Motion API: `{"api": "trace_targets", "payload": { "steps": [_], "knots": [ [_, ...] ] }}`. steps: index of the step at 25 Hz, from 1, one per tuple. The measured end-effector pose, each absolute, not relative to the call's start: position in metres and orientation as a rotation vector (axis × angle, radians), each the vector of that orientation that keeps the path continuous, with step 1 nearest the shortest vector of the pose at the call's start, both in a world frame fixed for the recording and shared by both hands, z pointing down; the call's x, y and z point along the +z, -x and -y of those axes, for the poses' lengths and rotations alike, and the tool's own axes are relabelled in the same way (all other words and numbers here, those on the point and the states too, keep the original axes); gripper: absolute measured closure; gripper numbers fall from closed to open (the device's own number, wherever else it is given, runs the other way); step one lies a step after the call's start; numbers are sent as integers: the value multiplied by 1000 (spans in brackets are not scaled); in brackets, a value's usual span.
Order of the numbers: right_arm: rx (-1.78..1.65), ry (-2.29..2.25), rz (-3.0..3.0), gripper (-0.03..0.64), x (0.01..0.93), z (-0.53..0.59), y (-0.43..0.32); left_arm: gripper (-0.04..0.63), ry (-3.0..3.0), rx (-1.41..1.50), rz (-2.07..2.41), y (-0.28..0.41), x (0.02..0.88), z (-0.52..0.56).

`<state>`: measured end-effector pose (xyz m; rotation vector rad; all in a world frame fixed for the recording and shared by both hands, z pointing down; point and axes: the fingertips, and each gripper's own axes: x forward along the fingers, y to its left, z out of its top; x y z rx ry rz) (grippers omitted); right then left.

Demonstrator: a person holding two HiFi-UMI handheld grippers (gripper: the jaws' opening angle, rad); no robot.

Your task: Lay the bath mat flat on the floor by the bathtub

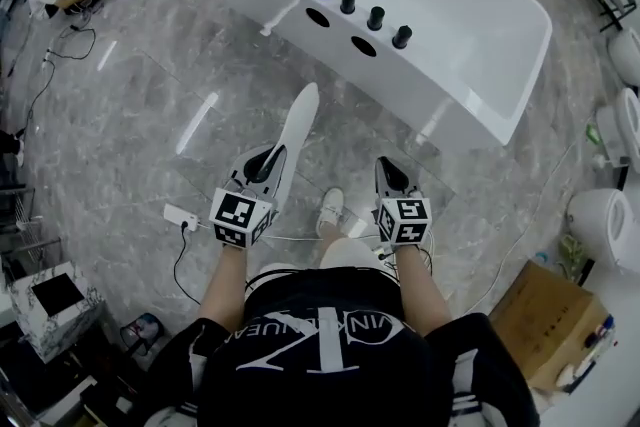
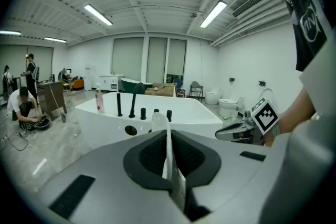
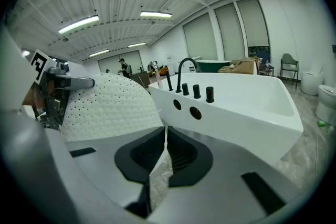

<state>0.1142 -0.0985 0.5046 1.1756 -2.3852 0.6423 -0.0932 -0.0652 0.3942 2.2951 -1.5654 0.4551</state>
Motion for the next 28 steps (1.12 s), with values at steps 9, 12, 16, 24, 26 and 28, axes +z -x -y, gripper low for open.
{"api": "trace_targets", "payload": {
  "steps": [9,12,16,24,26,28],
  "knots": [
    [730,-1313,2293,588,530,125,-156,575,-2366,483,1258,6,453,120],
    [749,-1353,2266,587,540,129,-163,575,-2391,488,1159,-19,475,134],
    [775,-1407,2228,586,560,133,-165,575,-2441,500,1046,-37,506,161],
    [793,-1562,2140,588,628,155,-138,575,-2372,512,907,-9,636,223],
    [821,-1626,2119,588,651,162,-126,575,-2370,558,877,5,679,235],
    [839,-1672,2093,588,681,174,-108,575,-2394,637,863,28,722,253]
  ]
}}
